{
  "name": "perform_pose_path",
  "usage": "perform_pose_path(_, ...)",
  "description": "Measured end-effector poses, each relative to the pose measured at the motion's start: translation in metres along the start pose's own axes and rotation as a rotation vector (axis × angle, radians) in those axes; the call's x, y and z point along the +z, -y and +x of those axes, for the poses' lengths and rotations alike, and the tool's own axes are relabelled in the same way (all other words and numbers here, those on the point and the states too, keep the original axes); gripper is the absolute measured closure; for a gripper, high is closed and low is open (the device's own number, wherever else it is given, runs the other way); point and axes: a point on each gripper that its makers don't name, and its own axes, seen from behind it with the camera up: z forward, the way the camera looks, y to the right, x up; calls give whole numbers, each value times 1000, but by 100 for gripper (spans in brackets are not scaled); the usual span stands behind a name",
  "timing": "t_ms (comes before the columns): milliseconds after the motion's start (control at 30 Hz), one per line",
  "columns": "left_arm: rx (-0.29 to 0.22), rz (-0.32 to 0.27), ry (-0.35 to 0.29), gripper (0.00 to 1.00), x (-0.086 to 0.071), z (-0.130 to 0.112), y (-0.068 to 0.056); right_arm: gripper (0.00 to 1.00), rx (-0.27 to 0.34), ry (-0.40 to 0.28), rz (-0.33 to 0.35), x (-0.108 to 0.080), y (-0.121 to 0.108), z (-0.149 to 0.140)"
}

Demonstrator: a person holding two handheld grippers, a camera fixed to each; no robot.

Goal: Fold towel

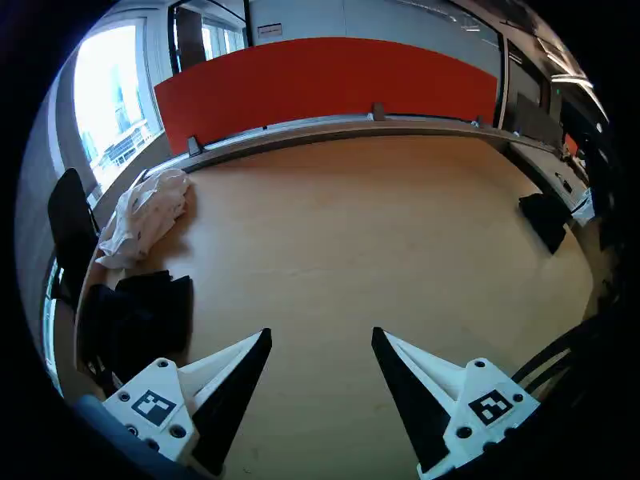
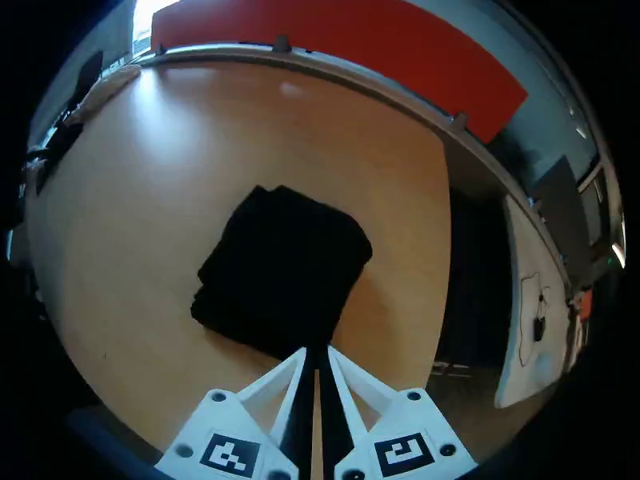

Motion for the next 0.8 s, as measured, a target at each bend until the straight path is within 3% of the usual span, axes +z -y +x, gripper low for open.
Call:
perform_pose_path(367, 1, 7, 7, 7, -1, -3, 3, 95, 24, 92, -13, 21, -3, -24)
perform_pose_path(800, 3, 16, 16, 7, 0, -5, 5, 95, 66, 144, -32, 42, 0, -39)
